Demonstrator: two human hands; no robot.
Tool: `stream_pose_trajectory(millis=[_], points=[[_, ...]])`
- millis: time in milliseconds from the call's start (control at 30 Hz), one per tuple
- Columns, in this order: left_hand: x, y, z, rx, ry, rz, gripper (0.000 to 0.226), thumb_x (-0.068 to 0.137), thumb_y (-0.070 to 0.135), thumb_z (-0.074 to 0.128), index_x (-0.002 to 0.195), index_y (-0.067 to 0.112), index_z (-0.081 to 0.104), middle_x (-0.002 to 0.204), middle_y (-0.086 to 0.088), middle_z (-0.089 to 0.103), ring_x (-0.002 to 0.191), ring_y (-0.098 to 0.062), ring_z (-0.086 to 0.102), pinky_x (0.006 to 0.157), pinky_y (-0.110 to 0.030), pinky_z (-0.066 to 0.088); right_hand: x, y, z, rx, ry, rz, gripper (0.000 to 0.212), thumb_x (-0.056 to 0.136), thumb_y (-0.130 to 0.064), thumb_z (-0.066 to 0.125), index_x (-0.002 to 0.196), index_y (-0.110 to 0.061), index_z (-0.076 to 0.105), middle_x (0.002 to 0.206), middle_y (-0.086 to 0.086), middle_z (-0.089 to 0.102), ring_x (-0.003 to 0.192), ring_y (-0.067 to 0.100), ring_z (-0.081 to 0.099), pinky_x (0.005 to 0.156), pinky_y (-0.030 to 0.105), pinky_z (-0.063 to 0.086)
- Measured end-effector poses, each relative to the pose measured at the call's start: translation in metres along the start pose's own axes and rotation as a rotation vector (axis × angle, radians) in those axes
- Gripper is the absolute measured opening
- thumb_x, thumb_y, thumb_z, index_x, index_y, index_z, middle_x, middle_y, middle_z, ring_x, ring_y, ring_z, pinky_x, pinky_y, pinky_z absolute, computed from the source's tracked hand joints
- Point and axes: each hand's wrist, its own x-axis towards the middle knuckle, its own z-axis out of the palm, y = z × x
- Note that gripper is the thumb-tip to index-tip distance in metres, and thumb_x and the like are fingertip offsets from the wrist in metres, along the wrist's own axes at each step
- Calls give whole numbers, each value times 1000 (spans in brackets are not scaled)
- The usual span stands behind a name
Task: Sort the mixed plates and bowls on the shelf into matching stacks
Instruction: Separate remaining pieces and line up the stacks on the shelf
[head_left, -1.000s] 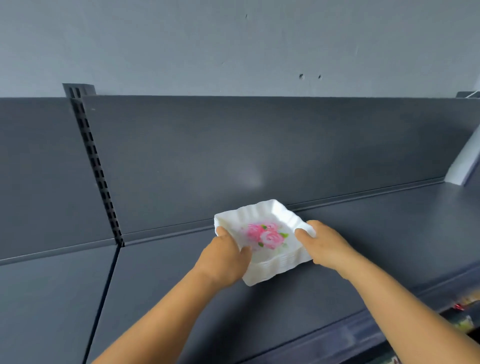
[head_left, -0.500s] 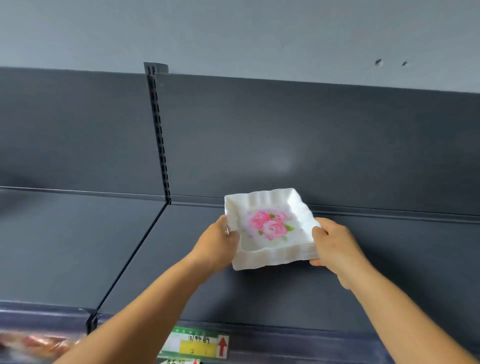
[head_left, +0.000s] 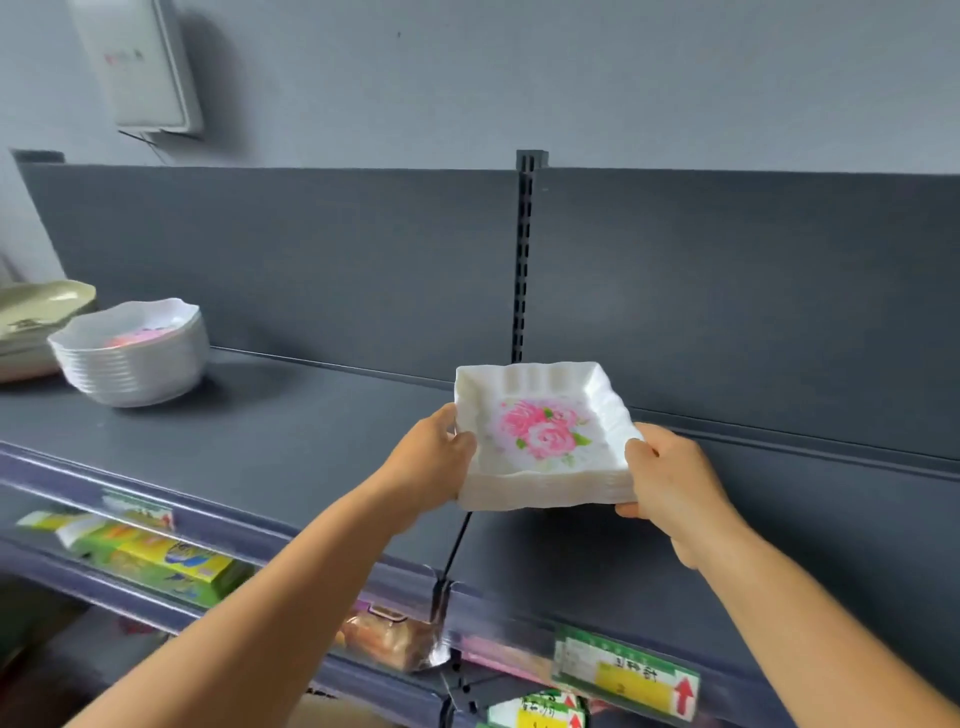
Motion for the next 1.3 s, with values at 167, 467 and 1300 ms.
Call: stream_pose_trajectory(millis=[167, 467, 1300], points=[[8, -39, -82, 19, -22, 0, 36, 90, 17, 37, 118, 23, 58, 105, -9, 68, 94, -34, 69, 79, -49, 59, -11, -32, 82, 38, -18, -6, 32, 95, -12, 33, 107, -26, 59, 99, -3, 63, 88, 21, 62, 73, 40, 60], [31, -99, -204, 17, -20, -44, 37, 93, 13, 37, 119, 23, 60, 110, -8, 67, 89, -27, 64, 82, -45, 58, -28, -80, 213, 58, -46, 33, 22, 97, -14, 33, 105, -21, 53, 99, -1, 60, 88, 21, 60, 76, 42, 60], [99, -153, -290, 616, 226, 256, 20, 95, 21, 40, 81, 19, 55, 85, -2, 58, 92, -32, 50, 65, -35, 40, 7, -118, 329, -701, -20, -314, 63, 95, -49, 40, 145, -14, 27, 150, 3, 30, 138, 25, 26, 112, 38, 24]])
